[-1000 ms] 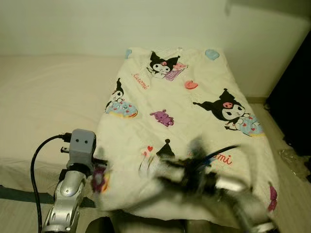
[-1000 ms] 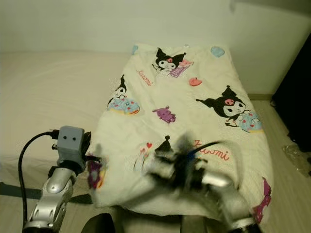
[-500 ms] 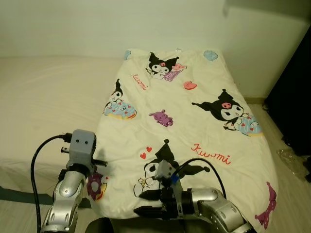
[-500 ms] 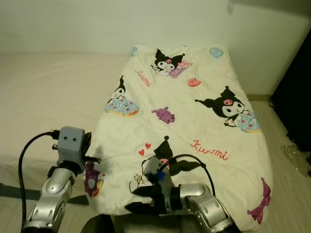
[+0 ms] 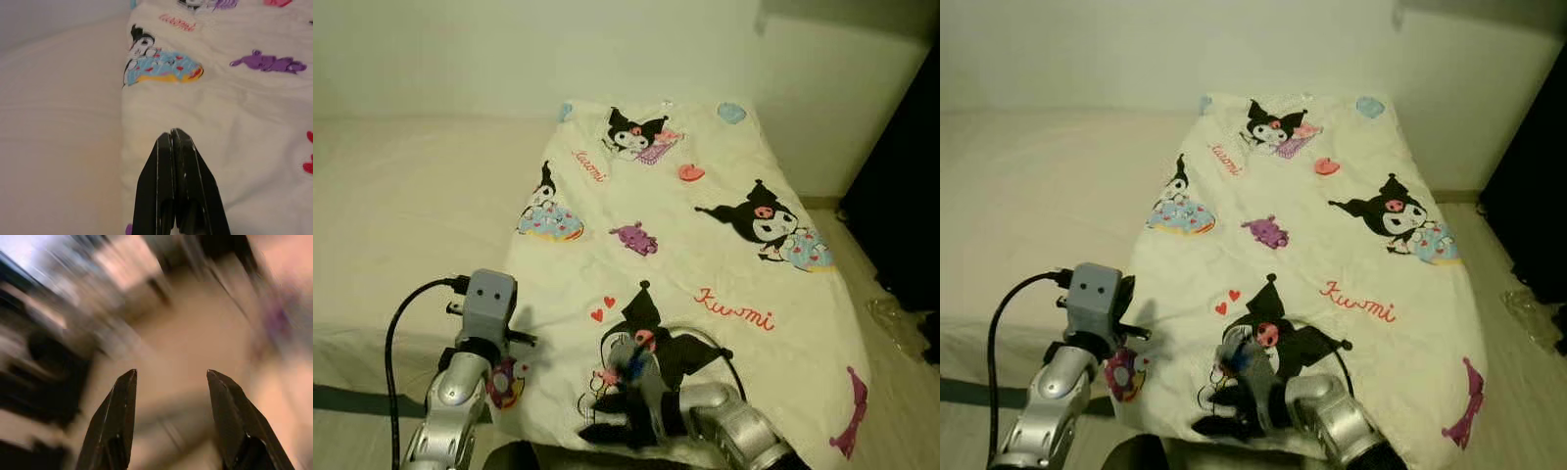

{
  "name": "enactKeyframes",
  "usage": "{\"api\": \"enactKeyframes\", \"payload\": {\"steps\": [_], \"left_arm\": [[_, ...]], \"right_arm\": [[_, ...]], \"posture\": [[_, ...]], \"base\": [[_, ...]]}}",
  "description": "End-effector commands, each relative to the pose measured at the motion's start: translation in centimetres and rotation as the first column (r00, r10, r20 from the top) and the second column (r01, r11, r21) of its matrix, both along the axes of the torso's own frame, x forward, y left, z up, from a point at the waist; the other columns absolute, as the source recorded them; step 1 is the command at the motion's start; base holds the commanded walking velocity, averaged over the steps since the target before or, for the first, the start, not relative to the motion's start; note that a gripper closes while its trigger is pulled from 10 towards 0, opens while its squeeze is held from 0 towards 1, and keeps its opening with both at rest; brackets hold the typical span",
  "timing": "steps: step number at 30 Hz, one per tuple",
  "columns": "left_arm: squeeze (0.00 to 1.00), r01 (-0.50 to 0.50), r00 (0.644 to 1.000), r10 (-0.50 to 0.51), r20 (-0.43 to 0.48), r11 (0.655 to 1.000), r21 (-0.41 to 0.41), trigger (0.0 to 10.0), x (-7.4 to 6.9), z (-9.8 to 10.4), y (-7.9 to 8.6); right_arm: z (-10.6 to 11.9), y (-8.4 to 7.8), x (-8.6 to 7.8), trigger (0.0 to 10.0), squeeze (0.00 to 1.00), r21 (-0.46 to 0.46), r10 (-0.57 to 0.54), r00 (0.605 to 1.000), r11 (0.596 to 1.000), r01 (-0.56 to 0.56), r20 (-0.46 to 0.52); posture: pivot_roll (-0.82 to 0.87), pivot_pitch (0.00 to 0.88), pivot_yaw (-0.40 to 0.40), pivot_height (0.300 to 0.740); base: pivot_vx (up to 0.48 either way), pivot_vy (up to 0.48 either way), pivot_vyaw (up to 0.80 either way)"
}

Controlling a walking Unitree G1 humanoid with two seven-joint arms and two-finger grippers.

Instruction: Clean up the room

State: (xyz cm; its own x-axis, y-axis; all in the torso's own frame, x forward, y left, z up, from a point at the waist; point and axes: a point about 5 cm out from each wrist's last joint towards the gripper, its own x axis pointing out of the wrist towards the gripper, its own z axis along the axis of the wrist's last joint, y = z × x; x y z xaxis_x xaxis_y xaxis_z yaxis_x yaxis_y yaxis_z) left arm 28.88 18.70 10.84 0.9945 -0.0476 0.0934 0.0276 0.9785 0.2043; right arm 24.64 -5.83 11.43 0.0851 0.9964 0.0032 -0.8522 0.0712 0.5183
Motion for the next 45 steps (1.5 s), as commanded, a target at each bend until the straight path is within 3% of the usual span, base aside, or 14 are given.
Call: {"api": "enactKeyframes", "payload": {"steps": [1,6,8,10,11,12,13,14,15,16,19,27,32,45], "left_arm": [[0.00,-0.004,1.000,0.005,-0.012,1.000,0.022,10.0,-0.5,-0.3,0.5],[0.00,-0.018,1.000,0.018,-0.003,1.000,0.019,10.0,-0.5,-0.2,0.6],[0.00,-0.031,1.000,0.031,-0.002,0.999,0.012,10.0,-0.4,-0.1,0.6],[0.00,-0.053,0.999,0.053,-0.009,0.999,-0.012,10.0,-0.3,-0.1,0.6],[0.00,-0.053,0.999,0.053,-0.009,0.999,-0.012,10.0,-0.3,-0.1,0.6],[0.00,-0.069,0.997,0.068,-0.017,0.997,-0.032,10.0,-0.3,-0.3,0.6],[0.00,-0.069,0.997,0.068,-0.017,0.997,-0.032,10.0,-0.3,-0.3,0.6],[0.00,-0.080,0.996,0.079,-0.037,0.996,-0.036,10.0,-0.3,-0.6,0.6],[0.00,-0.080,0.996,0.079,-0.037,0.996,-0.036,10.0,-0.3,-0.6,0.6],[0.00,-0.098,0.993,0.096,-0.062,0.994,-0.037,10.0,-0.1,-1.0,0.3],[0.00,-0.109,0.993,0.108,-0.056,0.994,-0.026,10.0,0.0,-1.0,0.4],[0.00,-0.178,0.984,0.177,-0.026,0.984,-0.019,10.0,-0.7,-1.0,1.3],[0.00,-0.227,0.973,0.225,-0.055,0.974,-0.028,10.0,-1.9,-1.9,2.1],[0.00,-0.148,0.989,0.147,-0.032,0.989,-0.029,10.0,-0.9,-1.3,0.2]], "right_arm": [[1.6,-0.6,0.2,10.0,0.00,0.115,-0.019,1.000,0.993,0.019,-0.007],[4.4,-2.3,3.0,10.0,0.00,0.265,-0.249,0.967,0.937,0.227,0.054],[5.2,-3.6,4.5,10.0,0.00,0.265,-0.401,0.908,0.894,0.360,0.119],[5.2,-5.9,6.7,10.0,0.00,0.110,-0.615,0.743,0.785,0.610,0.266],[5.2,-5.9,6.7,10.0,0.00,0.110,-0.615,0.743,0.785,0.610,0.266],[4.3,-7.0,7.3,10.0,0.00,-0.014,-0.660,0.652,0.698,0.716,0.372],[4.3,-7.0,7.3,10.0,0.00,-0.014,-0.660,0.652,0.698,0.716,0.372],[3.4,-8.0,7.4,10.0,0.00,-0.090,-0.689,0.578,0.606,0.791,0.438],[3.4,-8.0,7.4,10.0,0.00,-0.090,-0.689,0.578,0.606,0.791,0.438],[1.8,-10.1,7.4,10.0,0.00,-0.167,-0.718,0.410,0.387,0.907,0.563],[1.1,-10.9,7.5,10.0,0.00,-0.185,-0.734,0.346,0.294,0.938,0.585],[0.0,-11.3,7.4,10.0,0.00,-0.181,-0.813,0.269,0.203,0.962,0.517],[-1.1,-9.1,7.2,10.0,0.00,-0.172,-0.796,0.309,0.257,0.951,0.521],[-1.2,-8.3,7.3,10.0,0.00,-0.134,-0.797,0.275,0.241,0.961,0.537]], "posture": [[-0.06,0.140,0.022,0.535],[-0.06,0.135,0.018,0.535],[-0.06,0.130,0.014,0.535],[-0.06,0.122,0.009,0.535],[-0.06,0.122,0.009,0.535],[-0.06,0.108,0.013,0.535],[-0.06,0.108,0.013,0.535],[-0.06,0.103,0.022,0.535],[-0.06,0.103,0.022,0.535],[-0.07,0.097,0.026,0.535],[-0.08,0.098,0.022,0.535],[-0.06,0.086,0.000,0.545],[-0.05,0.080,-0.021,0.570],[-0.04,0.058,0.015,0.610]], "base": [[0.000,0.000,0.00],[0.000,0.000,0.00],[0.000,0.000,0.00],[0.000,0.000,0.00],[0.000,0.000,0.00],[0.000,0.000,0.00],[0.000,0.000,0.00],[0.000,0.000,0.00],[0.000,0.000,0.00],[0.000,0.000,0.00],[0.000,0.000,0.00],[0.000,0.000,0.00],[0.000,0.000,0.00],[0.000,0.000,0.00]]}}
